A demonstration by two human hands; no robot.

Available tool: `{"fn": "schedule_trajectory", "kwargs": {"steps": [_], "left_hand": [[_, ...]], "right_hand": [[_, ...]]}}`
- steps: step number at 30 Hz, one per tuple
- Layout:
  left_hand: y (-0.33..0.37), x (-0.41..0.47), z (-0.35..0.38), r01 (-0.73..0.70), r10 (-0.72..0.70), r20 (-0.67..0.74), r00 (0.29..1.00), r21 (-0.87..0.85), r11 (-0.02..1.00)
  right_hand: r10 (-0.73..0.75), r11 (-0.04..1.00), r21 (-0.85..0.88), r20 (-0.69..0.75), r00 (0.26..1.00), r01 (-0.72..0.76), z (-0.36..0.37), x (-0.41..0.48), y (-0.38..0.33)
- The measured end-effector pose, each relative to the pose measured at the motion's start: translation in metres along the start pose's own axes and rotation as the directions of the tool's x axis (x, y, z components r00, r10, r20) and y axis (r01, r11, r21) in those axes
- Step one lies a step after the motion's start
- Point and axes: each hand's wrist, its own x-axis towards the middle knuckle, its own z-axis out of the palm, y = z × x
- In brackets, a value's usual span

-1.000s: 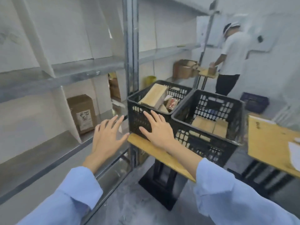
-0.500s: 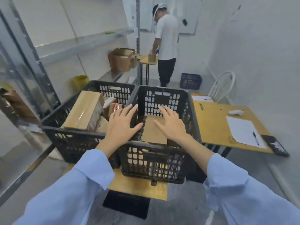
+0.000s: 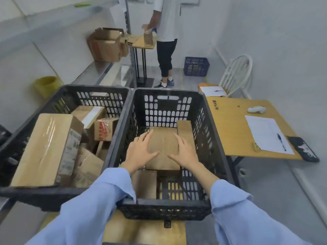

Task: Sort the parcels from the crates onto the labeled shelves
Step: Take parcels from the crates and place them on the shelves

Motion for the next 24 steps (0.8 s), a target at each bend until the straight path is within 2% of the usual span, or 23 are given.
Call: {"fn": "schedule_trajectory", "kwargs": {"steps": [4, 9, 14, 24], "left_hand": [[-0.008, 0.017, 0.025, 0.093, -0.086, 0.077, 0.993, -0.085, 0.992], [-0.022, 0.013, 0.051, 0.193, -0.158, 0.167, 0.973, -0.221, 0.956], [-0.034, 0.004, 0.063, 0.219, -0.134, 0.244, 0.960, -0.368, 0.904], [-0.046, 0.001, 0.087, 0.302, -0.163, 0.328, 0.931, -0.437, 0.847]], "right_hand": [[0.086, 0.995, 0.041, 0.063, 0.994, -0.089, 0.023, 0.011, 0.012], [0.088, 0.992, 0.081, 0.074, 0.993, -0.094, 0.035, 0.007, 0.026], [0.127, 0.978, 0.152, 0.118, 0.985, -0.144, 0.041, 0.000, 0.046], [0.147, 0.973, 0.167, 0.071, 0.987, -0.157, 0.050, 0.002, 0.052]]}}
